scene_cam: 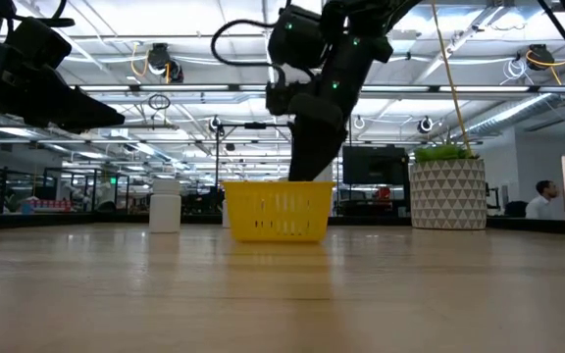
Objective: Pick and place pill bottles into a basket
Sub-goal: Put the white pill bottle into the yellow bin
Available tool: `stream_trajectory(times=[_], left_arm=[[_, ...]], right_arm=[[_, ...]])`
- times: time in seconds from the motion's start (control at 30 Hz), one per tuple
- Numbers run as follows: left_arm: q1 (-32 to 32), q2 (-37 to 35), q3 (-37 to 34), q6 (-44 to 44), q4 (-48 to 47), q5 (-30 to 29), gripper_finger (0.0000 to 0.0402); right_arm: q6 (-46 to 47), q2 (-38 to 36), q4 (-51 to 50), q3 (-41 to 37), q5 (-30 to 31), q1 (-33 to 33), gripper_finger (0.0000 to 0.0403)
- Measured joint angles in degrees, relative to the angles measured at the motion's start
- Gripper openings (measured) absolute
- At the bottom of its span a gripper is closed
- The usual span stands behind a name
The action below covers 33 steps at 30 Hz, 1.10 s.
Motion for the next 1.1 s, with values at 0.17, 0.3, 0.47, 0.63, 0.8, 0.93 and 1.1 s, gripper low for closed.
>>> stream_trajectory(times=[0.17, 0.3, 0.47, 0.63, 0.8, 0.93, 1.1], left_arm=[[-0.01, -0.02, 0.00, 0.00, 0.03, -0.01, 0.0152], [0.01, 0.00, 0.00, -0.01, -0.02, -0.01, 0.0152], [0.01, -0.02, 0.00, -0.44, -0.04, -0.01, 0.0152], [0.01, -0.02, 0.00, -1.17, -0.04, 0.01, 0.0152], [0.00, 0.00, 0.00, -1.57, -0.06, 0.01, 0.0152], [0.01, -0.02, 0.00, -1.57, -0.06, 0.01, 0.0152], [-0.01, -0.02, 0.00, -1.56, -0.06, 0.01, 0.0152]], right_arm=[[1.66, -4.75, -0.67, 0.00, -0.04, 0.67, 0.0277], [4.05, -10.51, -2.25, 0.04, -0.15, 2.53, 0.0274], [11.13, -17.89, -9.20, 0.09, -0.28, 7.46, 0.0274], [23.42, -21.83, -17.88, 0.11, 1.26, 13.68, 0.0274], [33.99, -22.54, -28.83, -0.40, 2.57, 19.49, 0.0278], [42.15, -22.48, -28.75, -4.55, -1.68, 22.93, 0.0288], [51.06, -22.47, -26.19, -9.89, -6.10, 26.29, 0.0294]])
